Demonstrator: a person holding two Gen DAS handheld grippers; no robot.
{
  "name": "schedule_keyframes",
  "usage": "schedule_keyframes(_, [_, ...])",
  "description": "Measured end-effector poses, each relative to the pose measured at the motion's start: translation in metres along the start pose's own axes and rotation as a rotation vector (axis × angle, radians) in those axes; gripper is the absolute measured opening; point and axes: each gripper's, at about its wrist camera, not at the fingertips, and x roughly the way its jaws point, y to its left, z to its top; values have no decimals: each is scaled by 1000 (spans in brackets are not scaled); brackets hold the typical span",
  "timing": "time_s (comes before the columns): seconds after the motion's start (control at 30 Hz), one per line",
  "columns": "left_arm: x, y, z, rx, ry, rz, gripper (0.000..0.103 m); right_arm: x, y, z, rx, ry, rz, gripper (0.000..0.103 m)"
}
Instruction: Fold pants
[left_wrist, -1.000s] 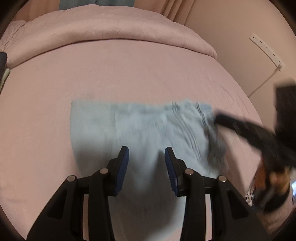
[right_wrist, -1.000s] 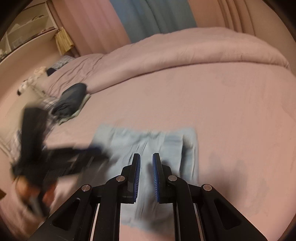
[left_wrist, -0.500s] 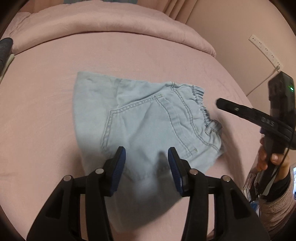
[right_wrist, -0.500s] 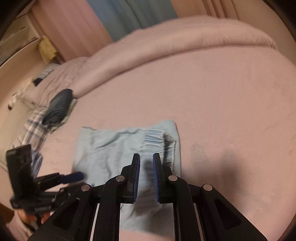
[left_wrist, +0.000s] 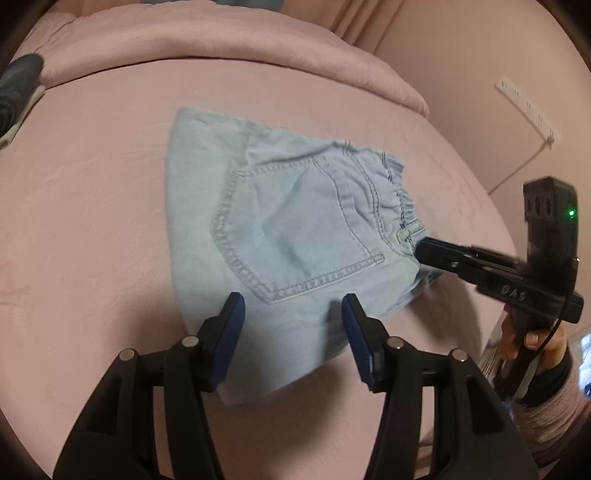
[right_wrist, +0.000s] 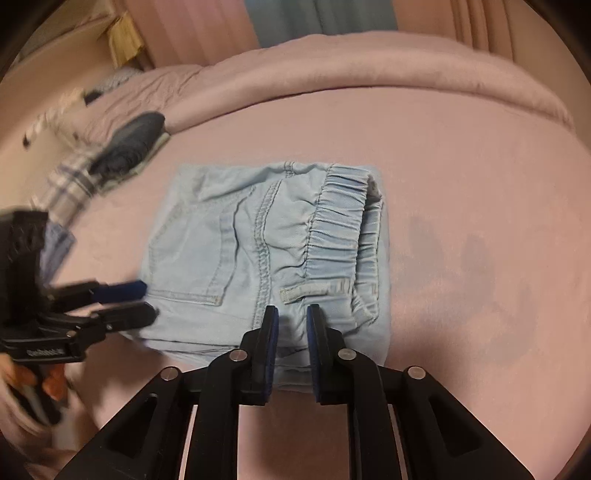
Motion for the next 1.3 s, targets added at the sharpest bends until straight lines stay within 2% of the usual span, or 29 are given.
schedule_keyframes(0.03, [-6, 3, -2, -11, -14, 3, 62, -5, -6, 1, 41, -11, 32, 28])
schedule_keyframes(0.07, [-13, 7, -3, -26, -28, 5, 65, -12, -14, 1, 96, -29, 73, 47])
schedule_keyframes(0.13, [-24, 17, -9, -71, -51, -4, 68, -24, -27, -2, 187, -70, 113, 64])
schedule_keyframes(0.23, [-41, 36, -27, -141, -55, -7, 68, -29, -49, -8, 290, -95, 170, 64])
schedule_keyframes(0.37, [-46, 49, -32, -198, -54, 13, 70, -28, -67, -16, 372, -88, 177, 64])
schedule_keyframes(0.43, [-47, 54, -34, -229, -53, 30, 84, -24, -71, -18, 402, -85, 190, 65])
schedule_keyframes(0.47, [-48, 55, -33, -243, -56, 40, 87, -22, -73, -19, 412, -82, 192, 67])
schedule_keyframes(0.73, [-46, 60, -24, -274, -64, 67, 90, -17, -79, -13, 412, -46, 161, 75])
schedule_keyframes(1.3, [-37, 63, -17, -267, -45, 50, 90, 0, -75, 1, 362, 16, 138, 76])
